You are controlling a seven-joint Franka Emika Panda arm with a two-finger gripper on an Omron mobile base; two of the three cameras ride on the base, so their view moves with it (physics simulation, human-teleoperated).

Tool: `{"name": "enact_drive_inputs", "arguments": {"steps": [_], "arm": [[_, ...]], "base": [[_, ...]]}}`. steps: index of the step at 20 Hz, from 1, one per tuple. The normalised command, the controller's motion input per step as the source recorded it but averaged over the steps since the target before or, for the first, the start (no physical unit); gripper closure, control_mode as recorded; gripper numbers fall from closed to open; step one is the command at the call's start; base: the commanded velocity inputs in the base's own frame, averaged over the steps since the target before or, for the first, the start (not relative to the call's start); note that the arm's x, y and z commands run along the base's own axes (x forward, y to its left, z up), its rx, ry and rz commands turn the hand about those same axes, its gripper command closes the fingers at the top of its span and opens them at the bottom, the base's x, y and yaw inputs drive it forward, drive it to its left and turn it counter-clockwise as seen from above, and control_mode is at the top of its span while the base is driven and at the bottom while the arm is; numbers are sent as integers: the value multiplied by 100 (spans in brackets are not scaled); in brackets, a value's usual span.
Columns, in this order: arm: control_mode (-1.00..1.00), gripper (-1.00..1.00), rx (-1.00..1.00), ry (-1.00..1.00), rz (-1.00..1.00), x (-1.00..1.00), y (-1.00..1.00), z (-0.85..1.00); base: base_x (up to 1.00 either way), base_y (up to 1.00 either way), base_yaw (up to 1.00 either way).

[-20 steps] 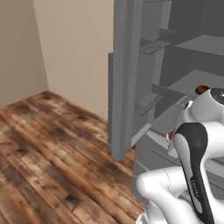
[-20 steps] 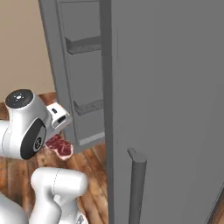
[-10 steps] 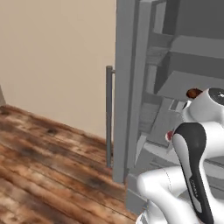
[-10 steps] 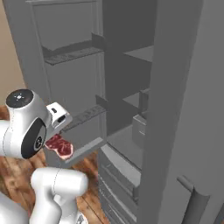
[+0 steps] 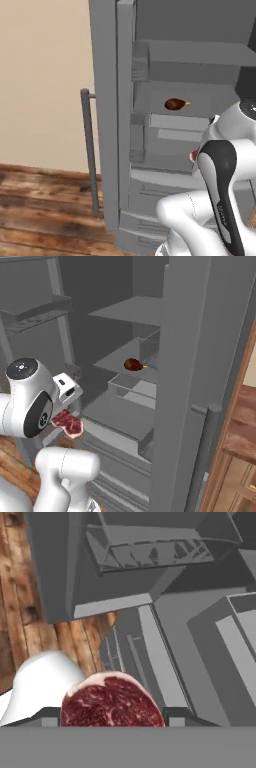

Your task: Place the steak on the counter behind the older steak on the same shelf of the fridge to maintain FIFO order. Close the fridge door when finished.

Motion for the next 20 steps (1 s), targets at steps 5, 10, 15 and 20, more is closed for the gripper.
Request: {"name": "enact_drive_inputs", "arguments": {"steps": [5, 10, 15, 20], "arm": [[100, 100, 0, 0, 0, 0, 0, 0], [100, 100, 0, 0, 0, 0, 0, 0], [100, 100, 0, 0, 0, 0, 0, 0], [100, 100, 0, 0, 0, 0, 0, 0]], "base": [[39, -7, -54], [43, 8, -31], [23, -13, -2], [57, 0, -30]]}}
